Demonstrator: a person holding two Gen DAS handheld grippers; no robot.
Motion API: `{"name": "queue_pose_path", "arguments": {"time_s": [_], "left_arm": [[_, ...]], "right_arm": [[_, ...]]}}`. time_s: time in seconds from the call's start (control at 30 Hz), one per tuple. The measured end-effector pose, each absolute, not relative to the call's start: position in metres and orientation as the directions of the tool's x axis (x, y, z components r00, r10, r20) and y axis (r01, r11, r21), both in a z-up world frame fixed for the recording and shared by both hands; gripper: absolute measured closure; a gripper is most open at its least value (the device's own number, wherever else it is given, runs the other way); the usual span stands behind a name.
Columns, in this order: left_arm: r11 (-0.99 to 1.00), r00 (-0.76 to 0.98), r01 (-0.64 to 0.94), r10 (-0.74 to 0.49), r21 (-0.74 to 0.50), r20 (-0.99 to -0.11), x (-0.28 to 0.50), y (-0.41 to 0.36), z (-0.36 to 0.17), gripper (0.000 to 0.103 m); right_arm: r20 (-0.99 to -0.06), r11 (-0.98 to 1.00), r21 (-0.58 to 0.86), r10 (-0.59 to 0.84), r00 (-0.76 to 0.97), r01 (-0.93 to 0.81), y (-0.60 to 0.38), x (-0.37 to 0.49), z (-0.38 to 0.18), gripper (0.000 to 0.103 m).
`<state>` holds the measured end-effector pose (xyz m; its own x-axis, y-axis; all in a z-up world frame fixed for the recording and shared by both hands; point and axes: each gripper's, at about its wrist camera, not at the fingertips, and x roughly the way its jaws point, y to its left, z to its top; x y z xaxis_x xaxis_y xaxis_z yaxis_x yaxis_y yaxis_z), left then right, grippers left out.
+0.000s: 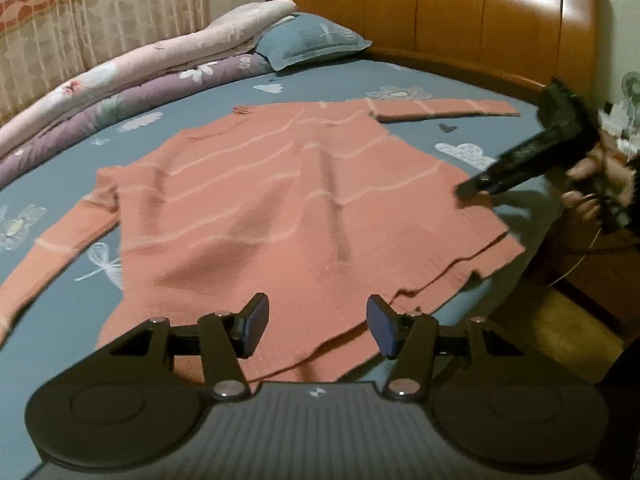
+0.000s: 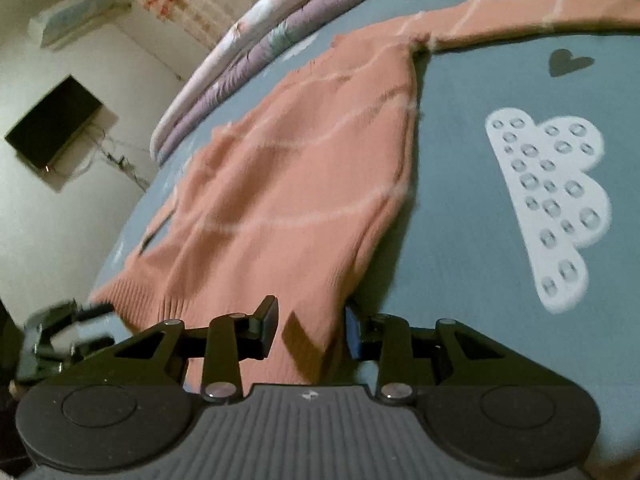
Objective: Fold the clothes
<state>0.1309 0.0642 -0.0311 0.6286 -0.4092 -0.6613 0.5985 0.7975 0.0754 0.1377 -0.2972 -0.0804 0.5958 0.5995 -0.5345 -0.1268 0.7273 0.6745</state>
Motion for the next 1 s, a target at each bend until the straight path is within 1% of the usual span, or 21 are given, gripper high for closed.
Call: {"name": "queue_pose_path", "arguments": {"time_s": [0.13, 0.2, 0.27, 0.3, 0.37, 0.4, 0.43, 0.47, 0.5, 0.6, 0.67, 0.73, 0.83, 0.87, 0.9, 0.93, 1.0], "left_arm": [[0.810, 0.636, 0.582, -0.399, 0.072, -0.661, 0.128, 0.064, -0.032, 0.046], [0.820, 0.636, 0.570, -0.399, 0.055, -0.660, 0.126, 0.068, -0.034, 0.042], [0.827, 0.632, 0.562, -0.402, 0.034, -0.663, 0.129, 0.070, -0.037, 0.041], [0.830, 0.629, 0.557, -0.402, 0.026, -0.665, 0.132, 0.070, -0.039, 0.041], [0.837, 0.635, 0.546, -0.393, 0.027, -0.666, 0.135, 0.066, -0.039, 0.041], [0.834, 0.635, 0.551, -0.397, 0.029, -0.662, 0.135, 0.063, -0.039, 0.041], [0.830, 0.636, 0.556, -0.401, 0.031, -0.659, 0.134, 0.060, -0.038, 0.041], [0.827, 0.633, 0.562, -0.405, 0.032, -0.659, 0.133, 0.059, -0.039, 0.041], [0.823, 0.631, 0.567, -0.409, 0.032, -0.659, 0.131, 0.059, -0.039, 0.040], [0.819, 0.627, 0.572, -0.407, 0.038, -0.664, 0.128, 0.057, -0.040, 0.040], [0.823, 0.628, 0.566, -0.397, 0.042, -0.670, 0.125, 0.057, -0.040, 0.040], [0.816, 0.620, 0.577, -0.412, 0.033, -0.668, 0.121, 0.058, -0.038, 0.040], [0.807, 0.610, 0.590, -0.424, 0.026, -0.670, 0.116, 0.058, -0.035, 0.040], [0.805, 0.612, 0.593, -0.423, 0.034, -0.668, 0.114, 0.058, -0.033, 0.040], [0.803, 0.616, 0.594, -0.421, 0.041, -0.666, 0.112, 0.059, -0.032, 0.040], [0.808, 0.625, 0.588, -0.418, 0.045, -0.659, 0.111, 0.062, -0.030, 0.040], [0.817, 0.643, 0.574, -0.411, 0.052, -0.646, 0.110, 0.067, -0.025, 0.040]], "right_arm": [[-0.538, 0.736, 0.664, 0.591, 0.601, -0.129, -0.296, 0.134, -0.081, 0.062], [-0.513, 0.717, 0.686, 0.600, 0.614, -0.127, -0.298, 0.123, -0.084, 0.059], [-0.467, 0.676, 0.726, 0.620, 0.630, -0.128, -0.295, 0.118, -0.089, 0.054], [-0.452, 0.664, 0.735, 0.629, 0.633, -0.135, -0.291, 0.120, -0.092, 0.053], [-0.458, 0.686, 0.710, 0.622, 0.635, -0.159, -0.278, 0.127, -0.091, 0.053], [-0.470, 0.704, 0.689, 0.616, 0.632, -0.173, -0.272, 0.128, -0.089, 0.057], [-0.482, 0.721, 0.667, 0.609, 0.630, -0.187, -0.267, 0.128, -0.087, 0.064], [-0.513, 0.749, 0.633, 0.596, 0.618, -0.198, -0.264, 0.127, -0.085, 0.085], [-0.530, 0.762, 0.614, 0.590, 0.609, -0.204, -0.265, 0.124, -0.084, 0.085], [-0.545, 0.788, 0.579, 0.563, 0.621, -0.207, -0.277, 0.115, -0.075, 0.087], [-0.558, 0.810, 0.546, 0.542, 0.629, -0.213, -0.285, 0.109, -0.064, 0.087], [-0.574, 0.823, 0.525, 0.529, 0.625, -0.215, -0.294, 0.108, -0.052, 0.087], [-0.632, 0.847, 0.488, 0.511, 0.583, -0.212, -0.298, 0.113, -0.048, 0.085], [-0.652, 0.861, 0.460, 0.494, 0.575, -0.218, -0.295, 0.114, -0.048, 0.083], [-0.669, 0.864, 0.458, 0.491, 0.558, -0.211, -0.296, 0.114, -0.052, 0.078], [-0.685, 0.865, 0.459, 0.490, 0.540, -0.203, -0.296, 0.114, -0.056, 0.075], [-0.675, 0.859, 0.476, 0.493, 0.548, -0.187, -0.303, 0.107, -0.056, 0.071]]}}
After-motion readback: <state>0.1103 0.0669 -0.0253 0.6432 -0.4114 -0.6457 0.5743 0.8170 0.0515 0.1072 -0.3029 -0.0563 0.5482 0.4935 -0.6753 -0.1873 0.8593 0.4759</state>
